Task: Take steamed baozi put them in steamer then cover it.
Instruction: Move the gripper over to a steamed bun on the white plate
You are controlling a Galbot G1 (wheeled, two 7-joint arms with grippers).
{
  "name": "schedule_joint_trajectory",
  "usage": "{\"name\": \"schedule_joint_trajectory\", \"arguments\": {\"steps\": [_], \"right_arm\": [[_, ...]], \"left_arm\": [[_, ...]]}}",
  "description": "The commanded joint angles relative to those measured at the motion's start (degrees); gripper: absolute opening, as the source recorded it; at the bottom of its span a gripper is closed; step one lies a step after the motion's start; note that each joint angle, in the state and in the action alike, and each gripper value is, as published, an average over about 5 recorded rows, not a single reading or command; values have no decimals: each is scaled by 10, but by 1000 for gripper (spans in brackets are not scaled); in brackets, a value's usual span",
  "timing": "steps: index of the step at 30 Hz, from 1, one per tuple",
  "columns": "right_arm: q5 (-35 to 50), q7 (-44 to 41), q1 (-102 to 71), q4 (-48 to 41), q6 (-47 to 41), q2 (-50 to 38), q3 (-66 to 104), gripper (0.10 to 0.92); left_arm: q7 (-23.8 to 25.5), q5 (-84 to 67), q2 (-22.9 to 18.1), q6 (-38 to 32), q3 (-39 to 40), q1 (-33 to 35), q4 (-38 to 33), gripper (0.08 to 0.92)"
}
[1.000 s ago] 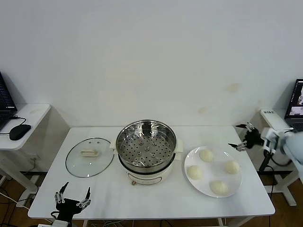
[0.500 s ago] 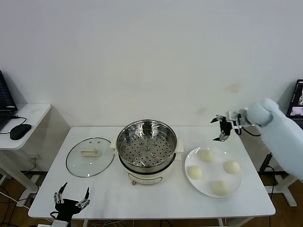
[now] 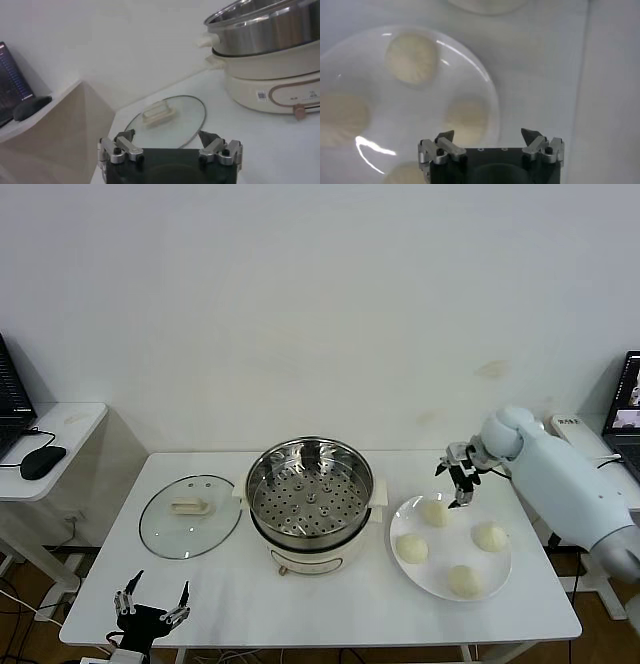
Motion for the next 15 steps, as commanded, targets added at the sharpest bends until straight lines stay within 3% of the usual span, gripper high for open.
{"name": "schedule_joint_trajectory", "arguments": {"steps": [1,15], "right_arm": [[-23,9,-16,-27,5,15,-6,823],[-23,49,-38,-32,-15,19,9,823]], "left_arm": [[0,2,0,0,0,2,1,823],[-2,5,1,-3,5,5,11,823]]}}
